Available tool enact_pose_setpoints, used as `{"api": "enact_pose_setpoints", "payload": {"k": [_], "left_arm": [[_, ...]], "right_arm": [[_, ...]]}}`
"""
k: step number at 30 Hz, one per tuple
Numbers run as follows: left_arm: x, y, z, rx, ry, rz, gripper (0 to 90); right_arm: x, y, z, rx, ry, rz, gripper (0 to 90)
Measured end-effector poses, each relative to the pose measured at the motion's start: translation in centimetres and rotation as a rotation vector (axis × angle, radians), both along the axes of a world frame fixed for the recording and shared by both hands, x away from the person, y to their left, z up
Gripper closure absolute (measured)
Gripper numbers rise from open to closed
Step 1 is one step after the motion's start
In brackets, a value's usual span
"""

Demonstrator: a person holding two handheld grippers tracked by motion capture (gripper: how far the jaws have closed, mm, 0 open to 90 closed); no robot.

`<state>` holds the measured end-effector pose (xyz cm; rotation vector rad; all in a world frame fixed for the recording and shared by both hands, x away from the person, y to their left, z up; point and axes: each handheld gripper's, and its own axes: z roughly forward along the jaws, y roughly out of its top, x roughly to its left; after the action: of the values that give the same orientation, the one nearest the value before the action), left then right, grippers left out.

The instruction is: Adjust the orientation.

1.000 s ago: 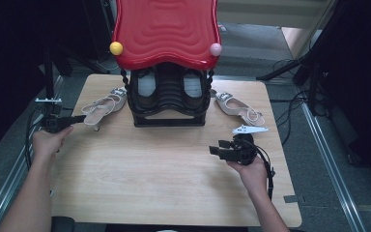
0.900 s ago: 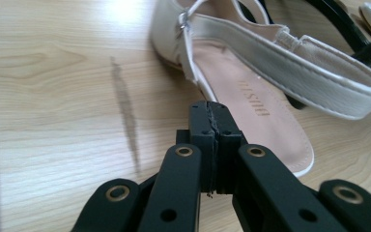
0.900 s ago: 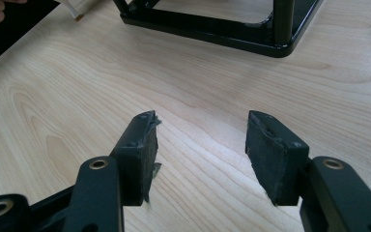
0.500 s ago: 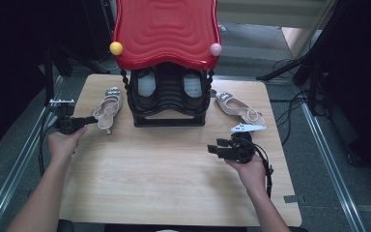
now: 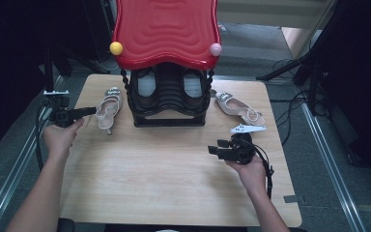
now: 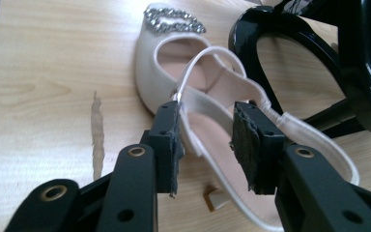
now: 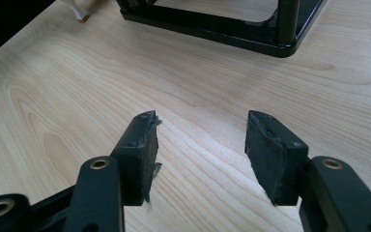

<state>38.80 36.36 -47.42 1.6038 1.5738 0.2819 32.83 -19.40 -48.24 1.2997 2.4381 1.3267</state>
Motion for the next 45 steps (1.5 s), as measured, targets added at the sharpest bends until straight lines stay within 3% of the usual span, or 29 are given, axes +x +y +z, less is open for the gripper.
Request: {"api": "enact_pose_setpoints", "payload": {"k": [9,13,23,26,29,38,42,45], "left_arm": [[2.1,-1.1,0.5,0.053,0.003,0.013,56.6],[3.1,-1.7,-0.1,0.039,-0.001,0.041,56.1],[4.1,-2.9,-1.8,0.109,0.018,0.075,56.1],[4.0,-2.5,-2.4,0.101,0.023,0.096,56.2],[4.1,-2.3,-2.8,0.062,0.032,0.098,52.7],[4.3,-3.2,-3.3,0.088,0.020,0.100,49.8],[4.6,-3.1,-4.3,0.079,0.059,0.093,45.6],[4.6,-3.1,-4.2,0.088,0.056,0.097,47.0]], "right_arm": [[-0.3,-0.6,-0.1,0.001,-0.005,-0.017,46.7],[-0.4,-1.0,-0.1,-0.001,-0.002,-0.032,46.6],[-0.7,-1.6,-0.1,0.002,-0.005,-0.048,46.6],[-0.8,-1.7,0.0,0.001,-0.008,-0.052,46.6],[-0.9,-1.7,0.0,-0.002,-0.007,-0.055,46.6],[-0.8,-1.5,-0.1,-0.007,-0.006,-0.048,46.6],[-0.9,-1.4,-0.1,-0.008,-0.008,-0.046,46.6],[-0.9,-1.4,-0.1,-0.009,-0.009,-0.046,46.6]]}}
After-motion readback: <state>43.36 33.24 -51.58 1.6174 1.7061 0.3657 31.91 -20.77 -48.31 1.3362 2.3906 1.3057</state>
